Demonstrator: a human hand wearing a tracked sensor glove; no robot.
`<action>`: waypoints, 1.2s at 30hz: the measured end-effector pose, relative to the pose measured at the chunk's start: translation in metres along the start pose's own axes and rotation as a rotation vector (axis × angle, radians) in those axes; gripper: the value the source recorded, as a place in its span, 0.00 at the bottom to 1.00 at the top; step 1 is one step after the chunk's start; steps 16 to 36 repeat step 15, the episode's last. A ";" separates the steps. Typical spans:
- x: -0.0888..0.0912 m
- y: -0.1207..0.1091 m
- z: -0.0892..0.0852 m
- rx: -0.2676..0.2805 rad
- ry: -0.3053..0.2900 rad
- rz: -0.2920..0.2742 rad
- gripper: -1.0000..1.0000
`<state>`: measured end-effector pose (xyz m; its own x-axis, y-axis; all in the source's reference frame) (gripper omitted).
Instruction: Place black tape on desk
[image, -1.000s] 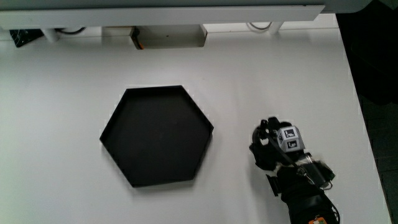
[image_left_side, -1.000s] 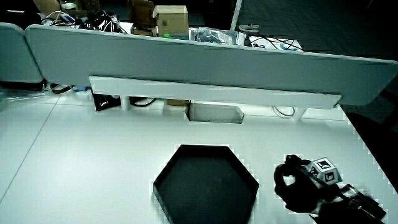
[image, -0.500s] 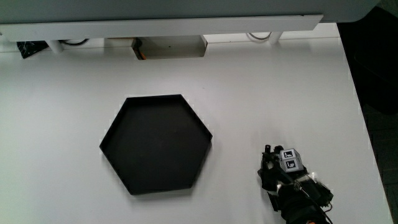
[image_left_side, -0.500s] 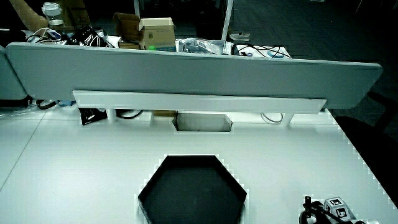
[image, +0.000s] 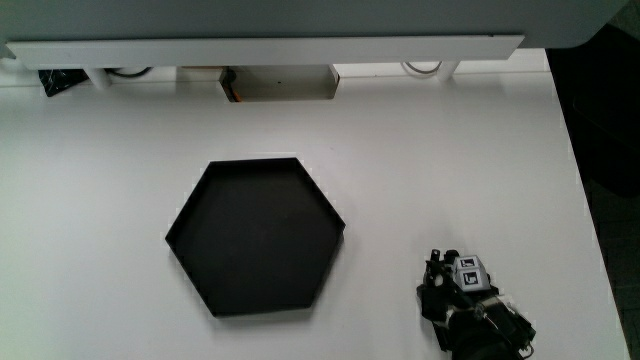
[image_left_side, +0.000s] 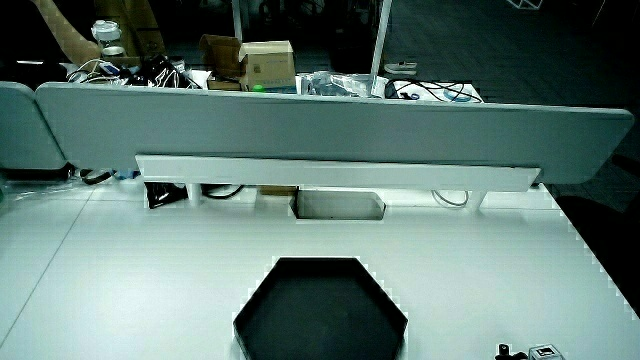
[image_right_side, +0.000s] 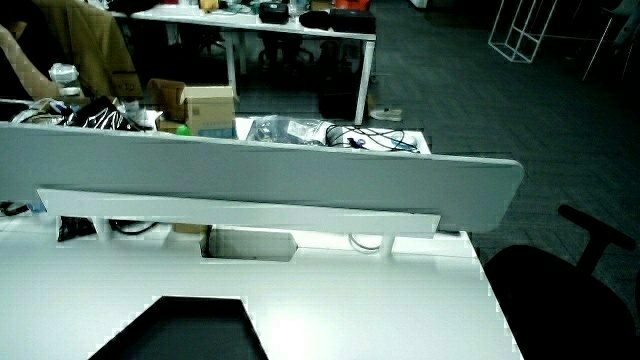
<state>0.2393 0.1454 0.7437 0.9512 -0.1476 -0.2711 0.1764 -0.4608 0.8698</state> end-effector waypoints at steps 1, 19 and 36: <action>0.002 0.002 -0.007 -0.015 -0.016 -0.041 0.12; 0.061 -0.039 -0.014 0.202 0.278 0.073 0.00; 0.061 -0.039 -0.014 0.202 0.278 0.073 0.00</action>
